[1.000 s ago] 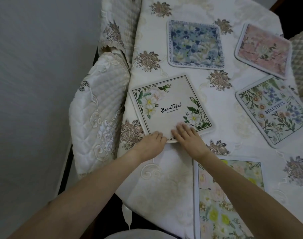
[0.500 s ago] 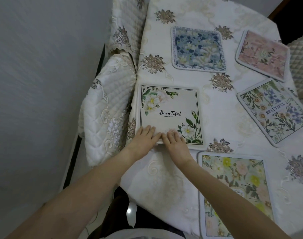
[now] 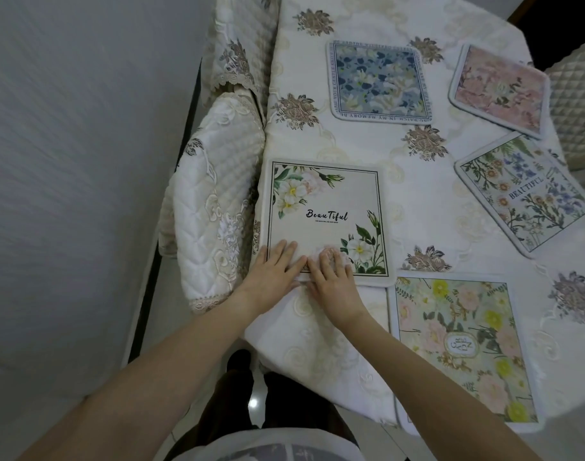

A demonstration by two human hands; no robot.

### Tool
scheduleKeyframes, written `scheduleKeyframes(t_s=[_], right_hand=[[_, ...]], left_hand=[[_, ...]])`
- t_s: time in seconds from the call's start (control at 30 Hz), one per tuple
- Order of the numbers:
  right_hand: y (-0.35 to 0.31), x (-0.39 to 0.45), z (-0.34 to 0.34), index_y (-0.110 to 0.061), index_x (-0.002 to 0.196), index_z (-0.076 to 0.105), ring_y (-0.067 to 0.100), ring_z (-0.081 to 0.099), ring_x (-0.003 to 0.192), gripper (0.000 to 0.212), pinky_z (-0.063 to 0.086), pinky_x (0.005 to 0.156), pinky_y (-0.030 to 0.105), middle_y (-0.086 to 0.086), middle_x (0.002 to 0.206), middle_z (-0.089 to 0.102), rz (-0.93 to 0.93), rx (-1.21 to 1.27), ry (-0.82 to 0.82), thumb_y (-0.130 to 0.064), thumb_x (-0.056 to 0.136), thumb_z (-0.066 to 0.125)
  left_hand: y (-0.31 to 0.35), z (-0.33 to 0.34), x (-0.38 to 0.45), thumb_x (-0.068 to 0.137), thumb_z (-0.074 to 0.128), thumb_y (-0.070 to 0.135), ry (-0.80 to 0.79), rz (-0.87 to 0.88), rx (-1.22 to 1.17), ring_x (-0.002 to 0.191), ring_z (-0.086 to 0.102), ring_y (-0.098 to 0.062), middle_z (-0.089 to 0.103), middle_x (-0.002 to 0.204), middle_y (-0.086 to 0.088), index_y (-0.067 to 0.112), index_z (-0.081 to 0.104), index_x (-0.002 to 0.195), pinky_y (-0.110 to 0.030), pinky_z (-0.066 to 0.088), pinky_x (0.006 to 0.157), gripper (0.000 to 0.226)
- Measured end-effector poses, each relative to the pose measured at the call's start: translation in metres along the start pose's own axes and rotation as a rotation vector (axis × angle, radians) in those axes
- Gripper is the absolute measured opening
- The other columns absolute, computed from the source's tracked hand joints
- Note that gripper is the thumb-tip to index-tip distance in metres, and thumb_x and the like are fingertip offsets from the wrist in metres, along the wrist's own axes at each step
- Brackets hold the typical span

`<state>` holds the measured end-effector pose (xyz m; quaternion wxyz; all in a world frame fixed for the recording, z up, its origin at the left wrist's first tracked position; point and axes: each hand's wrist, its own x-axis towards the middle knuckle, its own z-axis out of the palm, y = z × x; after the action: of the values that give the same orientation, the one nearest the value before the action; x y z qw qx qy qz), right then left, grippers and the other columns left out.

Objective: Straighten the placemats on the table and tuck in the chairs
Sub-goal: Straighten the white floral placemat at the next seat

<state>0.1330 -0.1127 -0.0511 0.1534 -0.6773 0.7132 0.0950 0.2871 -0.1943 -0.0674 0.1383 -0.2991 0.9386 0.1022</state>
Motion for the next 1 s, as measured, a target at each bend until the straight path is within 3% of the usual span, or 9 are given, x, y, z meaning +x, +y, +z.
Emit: scheduleKeyframes(t_s=[0.1,0.3,0.57,0.67,0.8,1.0], right_hand=[[0.004,0.002,0.01,-0.015,0.15,0.009,0.042,0.003,0.145,0.054,0.017,0.115,0.056,0.021,0.158,0.013,0.013,0.006,-0.045,-0.024,0.103,0.034],[-0.008,0.005,0.014,-0.016,0.15,0.011,0.043,0.003,0.144,0.053,0.012,0.114,0.058,0.019,0.158,0.014,0.101,0.077,-0.034,-0.033,0.103,0.028],[-0.01,0.003,0.012,-0.018,0.149,0.017,0.039,0.006,0.145,0.052,0.013,0.115,0.056,0.017,0.157,0.018,0.124,0.141,-0.011,-0.035,0.102,0.03],[-0.01,-0.002,0.003,-0.017,0.146,0.025,0.033,0.012,0.146,0.05,0.015,0.116,0.052,0.014,0.156,0.024,0.138,0.2,0.026,-0.036,0.101,0.034],[-0.007,-0.013,-0.017,-0.013,0.141,0.032,0.028,0.026,0.142,0.049,0.021,0.115,0.046,0.01,0.151,0.035,0.217,0.211,0.128,-0.037,0.099,0.037],[-0.009,-0.049,-0.064,-0.014,0.141,0.038,0.028,0.028,0.141,0.048,0.021,0.115,0.048,0.007,0.15,0.04,0.338,0.276,0.352,-0.039,0.099,0.038]], left_hand=[[0.001,0.0,-0.001,0.102,0.026,0.029,0.005,-0.003,0.049,0.145,-0.005,-0.037,-0.005,0.158,-0.019,0.017,-0.004,0.148,-0.06,0.012,0.115,0.056],[0.002,-0.002,-0.003,0.099,0.028,0.013,-0.004,-0.004,0.093,0.144,-0.009,-0.039,-0.011,0.157,-0.02,0.015,-0.009,0.147,-0.059,0.01,0.116,0.061],[0.002,-0.004,-0.004,0.1,0.031,0.017,-0.026,-0.014,0.085,0.145,-0.005,-0.037,-0.007,0.158,-0.018,0.016,-0.005,0.148,-0.057,0.013,0.116,0.061],[0.0,-0.016,-0.001,0.1,0.032,0.029,-0.025,-0.018,-0.018,0.145,0.009,-0.033,0.011,0.158,-0.015,0.016,0.01,0.148,-0.051,0.019,0.115,0.054],[-0.003,-0.041,-0.001,0.099,0.033,0.031,0.086,0.005,-0.048,0.127,0.037,-0.033,0.043,0.14,-0.014,0.01,0.028,0.141,-0.043,0.033,0.106,0.047],[-0.001,-0.113,-0.014,0.096,0.04,0.03,0.35,0.047,-0.139,0.12,0.046,-0.031,0.054,0.13,-0.012,0.009,0.041,0.134,-0.041,0.034,0.102,0.044]])
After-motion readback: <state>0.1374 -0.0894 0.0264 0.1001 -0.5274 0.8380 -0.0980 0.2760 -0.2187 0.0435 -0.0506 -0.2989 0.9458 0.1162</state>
